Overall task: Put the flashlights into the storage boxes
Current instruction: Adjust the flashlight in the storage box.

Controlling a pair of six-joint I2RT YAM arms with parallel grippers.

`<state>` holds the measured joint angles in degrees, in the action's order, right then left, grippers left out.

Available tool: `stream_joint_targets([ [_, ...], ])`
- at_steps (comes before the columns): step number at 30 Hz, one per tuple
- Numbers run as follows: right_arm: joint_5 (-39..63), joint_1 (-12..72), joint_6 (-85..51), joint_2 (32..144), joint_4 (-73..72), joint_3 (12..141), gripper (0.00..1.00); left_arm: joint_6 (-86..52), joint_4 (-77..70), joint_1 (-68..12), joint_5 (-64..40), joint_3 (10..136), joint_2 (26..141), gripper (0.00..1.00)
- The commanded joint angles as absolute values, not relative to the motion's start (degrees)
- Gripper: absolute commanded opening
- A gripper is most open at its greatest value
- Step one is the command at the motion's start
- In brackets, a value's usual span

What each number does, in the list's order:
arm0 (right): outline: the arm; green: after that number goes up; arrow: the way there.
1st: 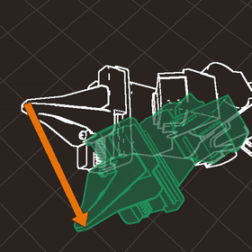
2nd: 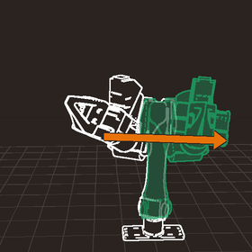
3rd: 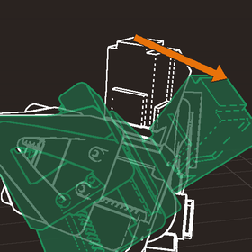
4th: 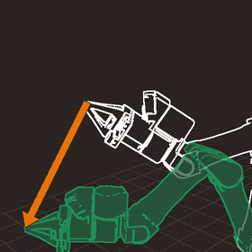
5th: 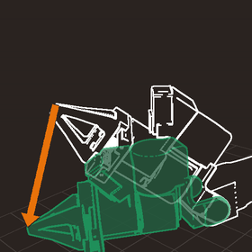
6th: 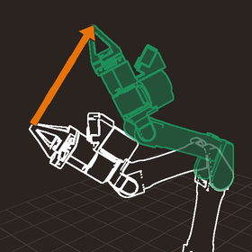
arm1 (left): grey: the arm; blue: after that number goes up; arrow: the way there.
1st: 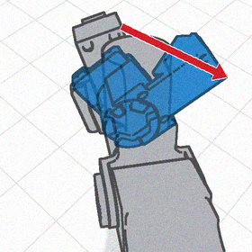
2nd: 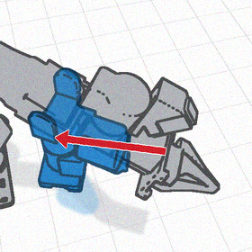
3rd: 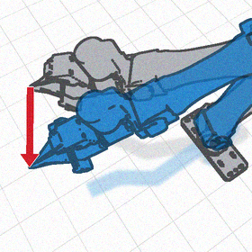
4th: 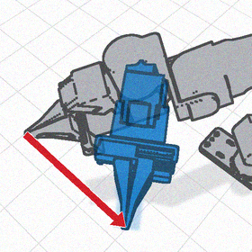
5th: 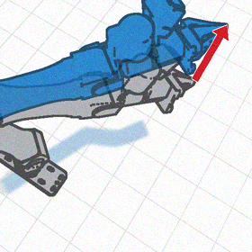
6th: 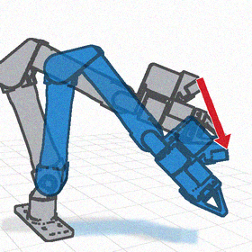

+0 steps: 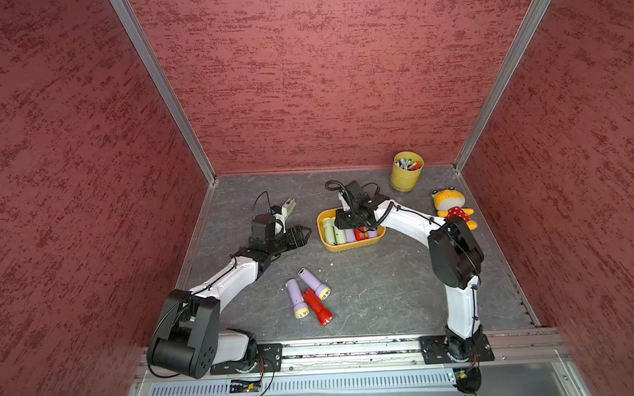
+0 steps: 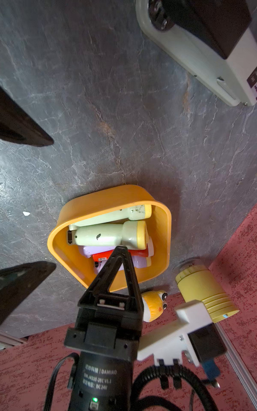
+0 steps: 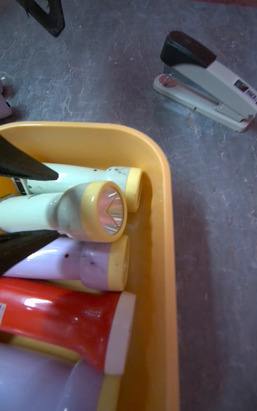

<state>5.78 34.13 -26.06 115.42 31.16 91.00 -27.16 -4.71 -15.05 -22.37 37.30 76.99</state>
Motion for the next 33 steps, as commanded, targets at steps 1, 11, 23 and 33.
stream_joint_targets([
  [1, 2.74, 34.28, -25.32, 117.6, 32.46, 92.96, 0.37, -25.93, -4.39, -14.59, -22.06, 37.83, 76.4, 0.81],
  [11, 2.65, 34.28, -24.62, 120.21, 33.4, 93.15, 0.33, -25.7, -4.39, -14.59, -22.27, 37.97, 76.91, 0.81],
  [23, 5.93, 34.23, -23.55, 107.86, 24.74, 86.44, 0.51, -15.28, 2.43, -14.33, -27.81, 41.84, 73.64, 0.81],
  [33, 10.17, 34.1, -22.35, 89.86, -1.44, 61.85, 0.56, 25.26, 33.06, -22.27, -40.75, 57.21, 73.73, 0.74],
])
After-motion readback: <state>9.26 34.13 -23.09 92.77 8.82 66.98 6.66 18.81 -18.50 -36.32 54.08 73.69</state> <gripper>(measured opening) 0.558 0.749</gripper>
